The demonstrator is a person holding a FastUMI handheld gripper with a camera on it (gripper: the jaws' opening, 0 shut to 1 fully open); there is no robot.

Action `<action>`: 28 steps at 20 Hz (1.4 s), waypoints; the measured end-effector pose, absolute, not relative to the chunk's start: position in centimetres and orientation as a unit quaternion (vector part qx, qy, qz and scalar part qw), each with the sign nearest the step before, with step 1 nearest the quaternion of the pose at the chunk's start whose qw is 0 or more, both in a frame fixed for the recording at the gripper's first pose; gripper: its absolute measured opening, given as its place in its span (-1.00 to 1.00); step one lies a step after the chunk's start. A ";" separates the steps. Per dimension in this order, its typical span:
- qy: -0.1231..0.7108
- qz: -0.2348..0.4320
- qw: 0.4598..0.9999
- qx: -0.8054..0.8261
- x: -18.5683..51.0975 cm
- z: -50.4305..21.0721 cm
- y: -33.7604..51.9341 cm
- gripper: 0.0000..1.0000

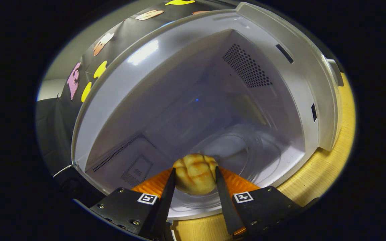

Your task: Open the microwave, put the food inside, and close the microwave door.

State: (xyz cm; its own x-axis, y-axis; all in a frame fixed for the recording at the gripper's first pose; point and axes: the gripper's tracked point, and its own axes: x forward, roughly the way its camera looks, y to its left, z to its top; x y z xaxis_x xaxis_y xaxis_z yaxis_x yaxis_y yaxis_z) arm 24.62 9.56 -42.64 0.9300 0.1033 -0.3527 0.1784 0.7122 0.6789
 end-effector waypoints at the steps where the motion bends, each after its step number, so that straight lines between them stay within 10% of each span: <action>1: 0.183 -0.016 0.905 0.384 24.6 -42.5 9.5 0.43; 9: 0.173 -0.027 0.923 0.343 24.4 -42.5 9.3 0.91; 28: 0.069 0.101 0.954 0.274 9.4 -24.0 10.5 0.91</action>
State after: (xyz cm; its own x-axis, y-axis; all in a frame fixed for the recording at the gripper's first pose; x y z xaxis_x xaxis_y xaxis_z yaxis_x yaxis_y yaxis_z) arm 9.38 10.46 -24.01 0.9699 0.2313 -0.0756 -0.1559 0.8293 0.5365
